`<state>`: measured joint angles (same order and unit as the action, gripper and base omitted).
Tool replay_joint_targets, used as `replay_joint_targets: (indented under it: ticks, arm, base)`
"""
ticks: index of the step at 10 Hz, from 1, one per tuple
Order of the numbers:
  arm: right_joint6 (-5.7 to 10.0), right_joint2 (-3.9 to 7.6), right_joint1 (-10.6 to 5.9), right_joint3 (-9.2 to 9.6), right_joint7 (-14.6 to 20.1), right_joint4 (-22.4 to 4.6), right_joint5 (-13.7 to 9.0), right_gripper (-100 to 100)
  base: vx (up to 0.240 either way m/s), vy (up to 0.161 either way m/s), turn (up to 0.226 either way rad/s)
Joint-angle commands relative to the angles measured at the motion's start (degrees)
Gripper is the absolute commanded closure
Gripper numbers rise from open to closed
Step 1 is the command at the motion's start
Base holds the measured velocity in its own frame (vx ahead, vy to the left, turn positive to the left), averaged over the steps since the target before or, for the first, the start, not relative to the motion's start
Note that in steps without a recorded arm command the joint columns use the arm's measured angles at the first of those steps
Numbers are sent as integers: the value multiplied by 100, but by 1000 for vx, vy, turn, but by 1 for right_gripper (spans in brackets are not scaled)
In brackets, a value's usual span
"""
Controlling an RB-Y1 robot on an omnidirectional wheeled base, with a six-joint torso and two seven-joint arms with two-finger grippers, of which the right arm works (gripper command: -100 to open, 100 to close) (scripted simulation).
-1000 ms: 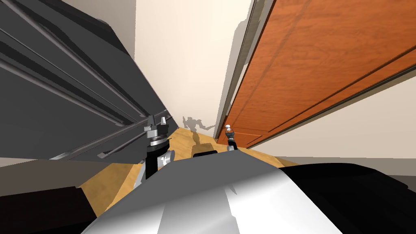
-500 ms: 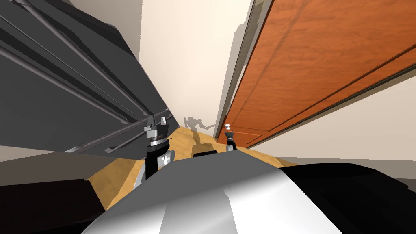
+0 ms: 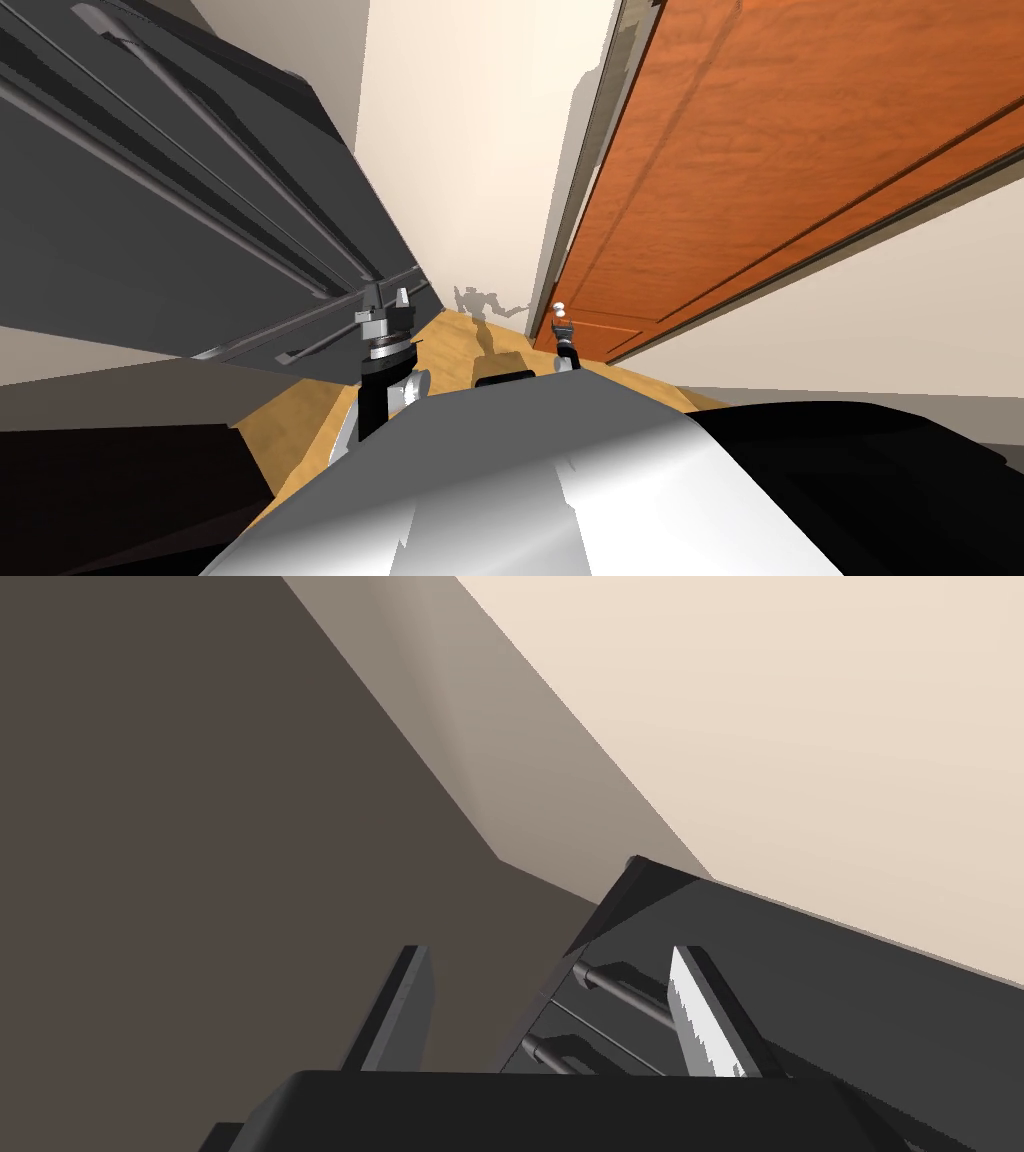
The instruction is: Pull the door open
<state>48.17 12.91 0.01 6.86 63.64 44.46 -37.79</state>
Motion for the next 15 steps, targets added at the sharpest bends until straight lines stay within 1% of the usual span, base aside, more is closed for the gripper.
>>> replay_joint_targets:
  ticks: [1,2,4,6,7,8,9,10,11,13,14,15]
  arm:
    - [-40,-32,21,53,286,85,-142,-100]
    - [-40,-32,21,53,335,85,-142,-100]
    - [-59,-60,21,107,634,128,-274,-100]
    - [-72,-78,21,141,823,156,-359,-100]
    - [-72,-74,25,129,748,157,-333,-100]
    - [-25,92,90,87,948,91,-386,-100]
    - [-12,138,107,75,997,72,-400,-100]
    - [15,234,144,50,1099,33,-428,-100]
    - [29,282,163,37,1150,14,-441,-100]
    - [75,440,224,-5,1319,-50,-488,-100]
    - [83,381,225,18,1263,-35,-466,-100]
    - [83,381,225,18,1263,-35,-466,100]
  base:
    - [-78,-8,50]
    - [-53,-10,18]
    - [-53,-10,26]
    - [-55,-14,26]
    - [-27,-1,2]
    - [114,-6,127]
    - [201,-14,127]
    - [207,6,92]
    - [164,-12,88]
    - [164,-47,122]
    - [76,-19,19]
    - [-9,-5,-38]
